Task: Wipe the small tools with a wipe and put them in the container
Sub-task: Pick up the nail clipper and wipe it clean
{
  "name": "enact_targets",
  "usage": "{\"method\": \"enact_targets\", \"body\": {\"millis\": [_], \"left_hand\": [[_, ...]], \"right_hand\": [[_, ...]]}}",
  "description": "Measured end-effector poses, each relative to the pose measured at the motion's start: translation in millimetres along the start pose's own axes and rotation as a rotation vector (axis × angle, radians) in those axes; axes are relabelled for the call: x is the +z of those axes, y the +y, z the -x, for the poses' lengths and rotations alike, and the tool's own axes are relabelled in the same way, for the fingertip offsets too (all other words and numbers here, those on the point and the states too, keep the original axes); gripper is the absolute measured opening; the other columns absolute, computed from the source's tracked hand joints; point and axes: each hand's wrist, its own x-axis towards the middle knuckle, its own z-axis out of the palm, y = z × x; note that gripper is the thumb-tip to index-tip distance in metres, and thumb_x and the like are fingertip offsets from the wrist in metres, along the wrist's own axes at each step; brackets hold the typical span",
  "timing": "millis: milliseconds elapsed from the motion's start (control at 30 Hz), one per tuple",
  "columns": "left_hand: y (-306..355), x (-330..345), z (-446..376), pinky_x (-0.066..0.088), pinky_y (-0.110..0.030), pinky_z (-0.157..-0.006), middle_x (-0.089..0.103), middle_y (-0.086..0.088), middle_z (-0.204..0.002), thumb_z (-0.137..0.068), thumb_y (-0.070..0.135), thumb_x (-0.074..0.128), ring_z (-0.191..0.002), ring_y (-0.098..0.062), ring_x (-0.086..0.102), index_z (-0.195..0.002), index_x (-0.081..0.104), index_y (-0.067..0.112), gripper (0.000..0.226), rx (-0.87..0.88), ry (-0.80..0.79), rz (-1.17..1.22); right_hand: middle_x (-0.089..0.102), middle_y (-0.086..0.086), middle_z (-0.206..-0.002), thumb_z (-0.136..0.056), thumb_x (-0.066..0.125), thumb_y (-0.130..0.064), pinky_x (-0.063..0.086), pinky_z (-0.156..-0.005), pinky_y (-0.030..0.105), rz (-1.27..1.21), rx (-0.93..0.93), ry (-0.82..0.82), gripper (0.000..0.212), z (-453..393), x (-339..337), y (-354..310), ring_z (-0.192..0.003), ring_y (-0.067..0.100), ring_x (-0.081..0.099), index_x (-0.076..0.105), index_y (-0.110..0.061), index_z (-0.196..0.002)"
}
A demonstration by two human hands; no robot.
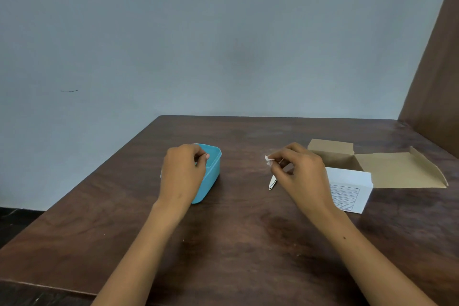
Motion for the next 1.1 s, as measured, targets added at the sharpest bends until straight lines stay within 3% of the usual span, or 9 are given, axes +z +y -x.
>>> {"method": "enact_targets", "body": {"millis": [133,267,400,567,833,1000,1100], "left_hand": [[28.7,8.9,11.6,0.049,-0.031,-0.071,0.072,0.0,-0.08,-0.087,0.016,0.064,-0.075,-0.016,0.064,-0.081,0.072,0.01,0.012,0.178,0.064,0.052],[47.1,36.2,14.0,0.052,-0.03,-0.074,0.073,0.002,-0.082,-0.085,0.02,0.067,-0.077,-0.012,0.064,-0.085,0.074,0.016,0.008,0.19,-0.156,0.136],[53.5,65.1,10.0,0.05,-0.025,-0.076,0.073,0.002,-0.092,-0.085,0.023,0.067,-0.081,-0.01,0.062,-0.093,0.075,0.019,0.013,0.184,-0.402,0.069],[55.8,82.9,10.4,0.052,-0.031,-0.079,0.069,-0.001,-0.096,-0.079,0.036,0.073,-0.088,-0.015,0.062,-0.098,0.072,0.014,0.029,0.148,-0.536,-0.013],[65.3,91.1,13.5,0.052,-0.031,-0.074,0.063,-0.003,-0.092,-0.083,0.031,0.069,-0.083,-0.015,0.058,-0.087,0.072,0.011,0.021,0.207,-0.467,-0.04],[61.3,92.1,15.5,0.055,-0.039,-0.077,0.065,-0.005,-0.089,-0.085,0.027,0.067,-0.083,-0.02,0.061,-0.086,0.067,0.011,0.017,0.155,-0.498,-0.042],[53.6,85.2,18.3,0.054,-0.034,-0.075,0.064,0.0,-0.084,-0.083,0.028,0.068,-0.079,-0.014,0.06,-0.082,0.065,0.015,0.014,0.089,-0.464,0.047]], "right_hand": [[0.063,-0.006,-0.081,-0.081,0.07,-0.016,0.052,-0.056,0.033,-0.013,0.026,0.032,0.003,-1.8,-4.8,1.1,-0.06,0.008,0.06,0.073,-0.017,-0.081],[0.064,-0.003,-0.082,-0.081,0.069,-0.015,0.054,-0.058,0.035,-0.006,0.05,0.072,0.005,-5.2,-10.2,4.0,-0.063,0.01,0.06,0.073,-0.015,-0.082],[0.064,-0.001,-0.083,-0.08,0.069,-0.012,0.055,-0.06,0.033,-0.024,0.05,0.092,0.006,-7.0,-11.8,5.8,-0.065,0.012,0.061,0.073,-0.013,-0.083],[0.064,-0.002,-0.084,-0.079,0.068,-0.009,0.055,-0.061,0.033,-0.043,0.05,0.106,0.008,-8.1,-13.2,5.9,-0.066,0.012,0.062,0.073,-0.012,-0.084],[0.065,-0.001,-0.084,-0.079,0.067,-0.008,0.055,-0.06,0.034,-0.046,0.051,0.097,0.009,-7.5,-13.7,3.1,-0.066,0.012,0.062,0.073,-0.012,-0.084],[0.065,-0.001,-0.086,-0.08,0.067,-0.009,0.055,-0.061,0.029,-0.034,0.044,0.075,0.009,-7.2,-15.0,0.7,-0.068,0.01,0.062,0.073,-0.012,-0.086],[0.065,-0.002,-0.086,-0.081,0.067,-0.011,0.055,-0.062,0.029,-0.038,0.05,0.055,0.008,-6.5,-15.2,-1.0,-0.07,0.008,0.062,0.073,-0.013,-0.086]]}}
